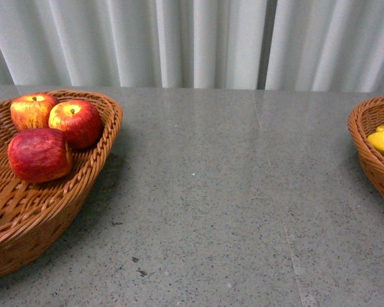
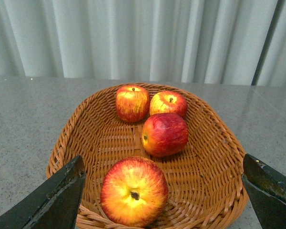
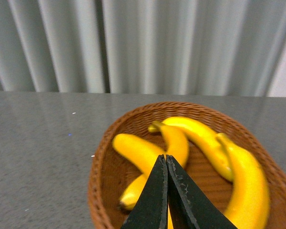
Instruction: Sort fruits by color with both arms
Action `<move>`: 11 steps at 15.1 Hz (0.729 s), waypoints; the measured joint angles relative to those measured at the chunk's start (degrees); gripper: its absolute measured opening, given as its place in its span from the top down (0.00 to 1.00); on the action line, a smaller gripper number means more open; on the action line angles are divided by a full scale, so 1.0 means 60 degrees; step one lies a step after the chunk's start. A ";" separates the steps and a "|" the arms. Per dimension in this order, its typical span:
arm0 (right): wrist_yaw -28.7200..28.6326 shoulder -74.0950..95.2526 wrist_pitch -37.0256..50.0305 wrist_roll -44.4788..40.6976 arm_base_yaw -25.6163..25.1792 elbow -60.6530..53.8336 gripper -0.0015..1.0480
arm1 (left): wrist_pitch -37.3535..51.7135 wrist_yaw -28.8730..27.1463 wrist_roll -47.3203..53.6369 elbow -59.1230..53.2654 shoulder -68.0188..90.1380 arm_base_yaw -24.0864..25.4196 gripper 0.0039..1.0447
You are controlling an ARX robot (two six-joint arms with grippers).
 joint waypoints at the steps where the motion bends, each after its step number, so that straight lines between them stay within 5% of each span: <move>1: -0.0040 -0.0113 -0.0033 0.0000 0.0113 -0.0091 0.98 | 0.0000 0.0000 0.0000 0.0000 0.0000 0.0004 0.06; 10: 0.0146 -0.1461 -0.0685 0.0018 0.0036 -0.0776 0.98 | 0.0000 0.0000 0.0000 0.0000 0.0000 0.0000 0.06; 11: 0.0135 -0.2259 -0.1636 0.0022 0.0033 -0.0918 0.98 | 0.0000 0.0004 0.0000 0.0000 0.0000 0.0000 0.06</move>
